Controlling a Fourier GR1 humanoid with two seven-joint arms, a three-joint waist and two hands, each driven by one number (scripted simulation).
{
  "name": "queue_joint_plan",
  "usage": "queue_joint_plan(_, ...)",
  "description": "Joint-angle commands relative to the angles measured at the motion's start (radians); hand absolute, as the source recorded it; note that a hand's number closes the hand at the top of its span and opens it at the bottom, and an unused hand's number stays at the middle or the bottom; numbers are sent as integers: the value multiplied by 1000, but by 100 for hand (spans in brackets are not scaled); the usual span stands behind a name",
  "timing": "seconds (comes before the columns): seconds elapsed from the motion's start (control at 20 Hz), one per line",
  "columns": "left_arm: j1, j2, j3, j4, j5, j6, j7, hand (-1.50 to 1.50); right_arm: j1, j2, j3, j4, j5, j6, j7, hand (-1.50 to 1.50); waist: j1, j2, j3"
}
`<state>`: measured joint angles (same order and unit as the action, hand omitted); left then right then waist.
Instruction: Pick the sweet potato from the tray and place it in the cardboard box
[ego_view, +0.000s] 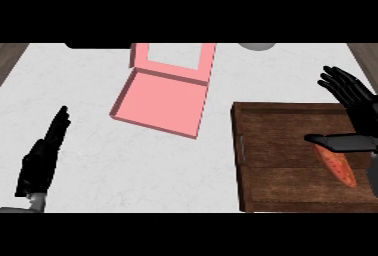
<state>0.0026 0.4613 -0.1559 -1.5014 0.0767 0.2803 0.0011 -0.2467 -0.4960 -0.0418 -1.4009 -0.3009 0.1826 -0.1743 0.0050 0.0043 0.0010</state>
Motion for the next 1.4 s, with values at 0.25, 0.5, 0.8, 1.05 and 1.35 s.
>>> queue_joint_plan(0.25, -10, -72, -50, 2, -52, 17, 48, 0, -69, -204, -64, 233, 85, 248, -196, -150, 5, -1, 0)
queue_joint_plan(0.5, -11, -68, -45, -14, -40, -2, 45, 0, -82, -386, 18, 237, 295, 313, -261, -150, 16, 1, 0)
queue_joint_plan(0.8, -37, -87, -47, 14, -51, 2, 57, 0, -102, -538, 171, 167, 463, 476, -251, -150, 9, 0, -2)
queue_joint_plan(1.05, -37, -76, -11, 11, -34, -20, 71, 0, -119, -556, 245, 91, 538, 562, -184, -150, 2, -4, -2)
queue_joint_plan(1.35, -10, -75, 23, -34, -62, -52, 106, 0, -42, -460, 215, 67, 645, 512, -155, -150, -2, -5, -1)
